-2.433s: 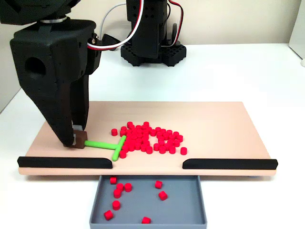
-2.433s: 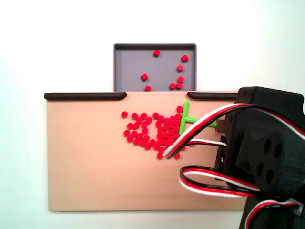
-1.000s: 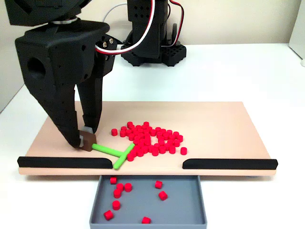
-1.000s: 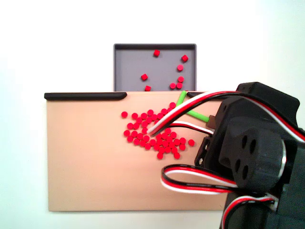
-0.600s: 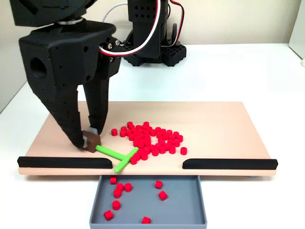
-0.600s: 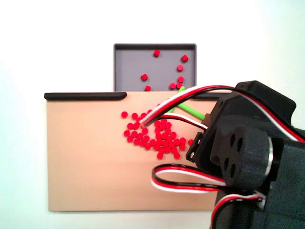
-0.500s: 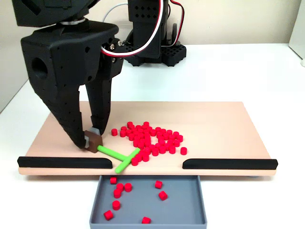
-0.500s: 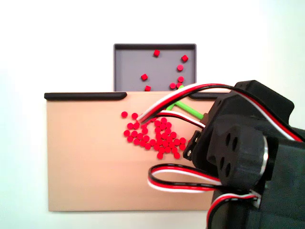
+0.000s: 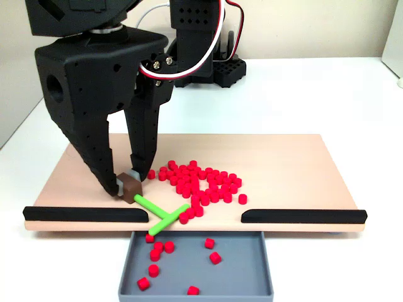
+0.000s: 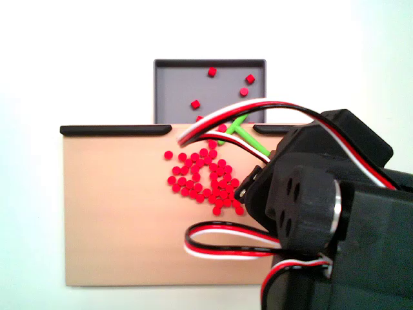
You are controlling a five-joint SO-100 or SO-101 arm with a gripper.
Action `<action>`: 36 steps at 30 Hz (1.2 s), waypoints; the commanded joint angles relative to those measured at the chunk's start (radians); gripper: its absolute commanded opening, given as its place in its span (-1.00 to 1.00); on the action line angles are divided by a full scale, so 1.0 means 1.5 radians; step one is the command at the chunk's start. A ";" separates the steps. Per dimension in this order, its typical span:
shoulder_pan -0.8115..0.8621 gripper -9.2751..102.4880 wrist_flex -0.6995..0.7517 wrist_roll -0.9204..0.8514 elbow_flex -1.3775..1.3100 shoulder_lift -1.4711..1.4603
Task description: Push granules from right to the grey container
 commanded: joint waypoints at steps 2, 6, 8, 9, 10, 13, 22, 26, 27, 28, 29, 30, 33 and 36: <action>-0.012 -0.84 -0.002 0.063 -0.021 0.024; -0.021 -0.84 -0.004 0.117 -0.022 0.022; -0.027 -0.84 -0.005 0.149 -0.022 0.022; -0.029 -0.84 -0.005 0.169 -0.022 0.022; -0.032 -0.84 -0.005 0.192 -0.022 0.024; -0.042 -0.84 -0.006 0.283 -0.024 0.031; -0.073 -0.84 0.005 0.538 -0.024 0.134; -0.073 -0.84 0.066 0.592 0.011 0.205; -0.073 -0.84 0.066 0.605 0.046 0.234; -0.073 -0.84 0.066 0.617 0.086 0.263; -0.073 -0.84 0.066 0.628 0.128 0.294; -0.075 -0.84 0.066 0.640 0.170 0.325; -0.088 -0.84 0.066 0.663 0.286 0.424; -0.099 -0.84 0.065 0.679 0.396 0.521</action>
